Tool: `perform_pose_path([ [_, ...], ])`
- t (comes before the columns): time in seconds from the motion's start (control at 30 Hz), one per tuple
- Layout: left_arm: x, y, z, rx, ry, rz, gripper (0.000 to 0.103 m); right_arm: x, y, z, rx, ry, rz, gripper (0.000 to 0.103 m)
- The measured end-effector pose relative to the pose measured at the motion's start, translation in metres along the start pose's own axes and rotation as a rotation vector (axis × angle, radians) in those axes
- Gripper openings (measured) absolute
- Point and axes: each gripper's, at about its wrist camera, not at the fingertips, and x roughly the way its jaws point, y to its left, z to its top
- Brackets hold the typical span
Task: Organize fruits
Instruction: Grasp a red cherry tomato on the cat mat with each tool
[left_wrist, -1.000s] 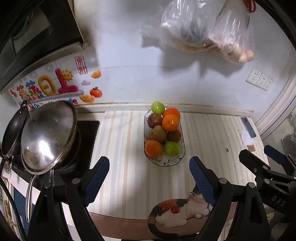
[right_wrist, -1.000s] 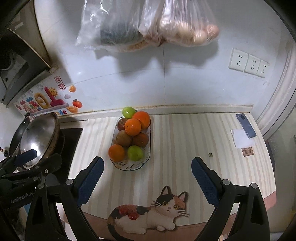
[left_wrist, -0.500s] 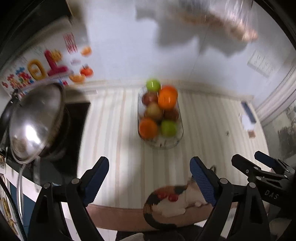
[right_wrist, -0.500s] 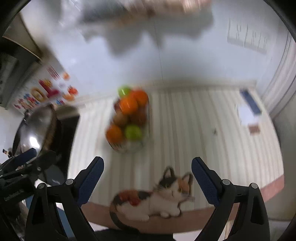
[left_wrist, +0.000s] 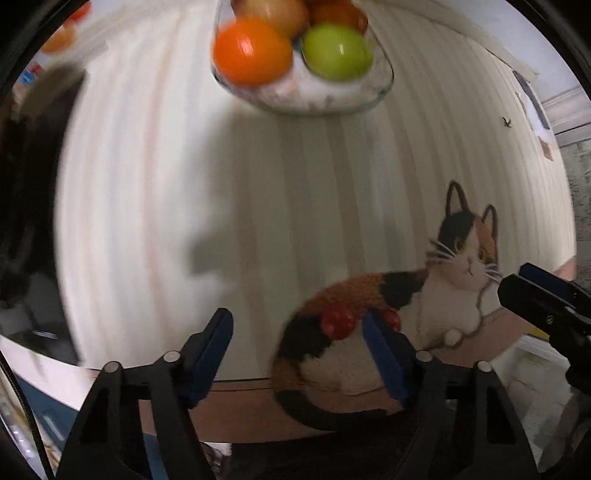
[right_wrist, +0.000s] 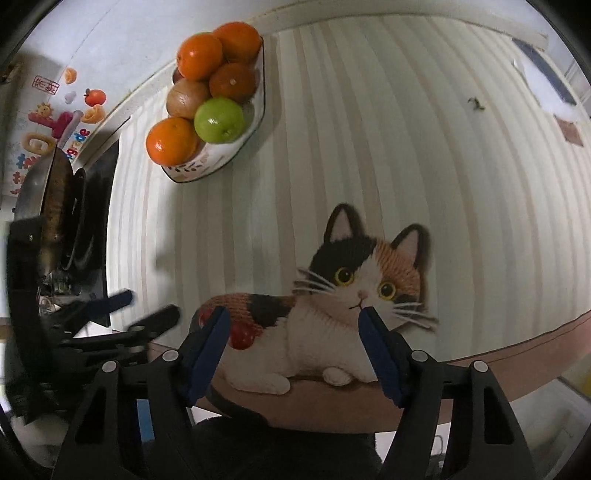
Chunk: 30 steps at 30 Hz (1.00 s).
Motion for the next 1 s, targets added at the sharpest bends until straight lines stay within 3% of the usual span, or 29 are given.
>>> perform_pose_path([
  [0.13, 0.017, 0.001, -0.004, -0.020, 0.021, -0.038, 0.060, 0.006, -0.004, -0.001, 0.009, 0.007, -0.001, 0.067],
  [0.2, 0.021, -0.002, -0.006, -0.011, 0.032, -0.053, 0.045, 0.008, -0.003, -0.001, 0.009, 0.012, 0.002, 0.066],
  [0.4, 0.022, -0.019, -0.009, 0.033, -0.004, -0.053, 0.027, 0.019, 0.002, 0.001, 0.006, 0.044, 0.016, 0.065],
  [0.63, 0.013, -0.001, -0.014, -0.031, -0.014, -0.058, 0.025, 0.046, 0.023, -0.003, -0.046, 0.138, 0.090, 0.065],
  [0.77, 0.014, 0.016, -0.020, -0.089, -0.005, -0.066, 0.025, 0.072, 0.045, -0.008, -0.120, 0.187, 0.086, 0.063],
  [0.9, 0.016, 0.027, -0.025, -0.123, 0.007, -0.087, 0.025, 0.096, 0.064, -0.011, -0.186, 0.223, 0.061, 0.049],
  [1.0, 0.017, 0.039, -0.024, -0.158, 0.025, -0.128, 0.027, 0.105, 0.077, -0.016, -0.247, 0.219, 0.029, 0.033],
])
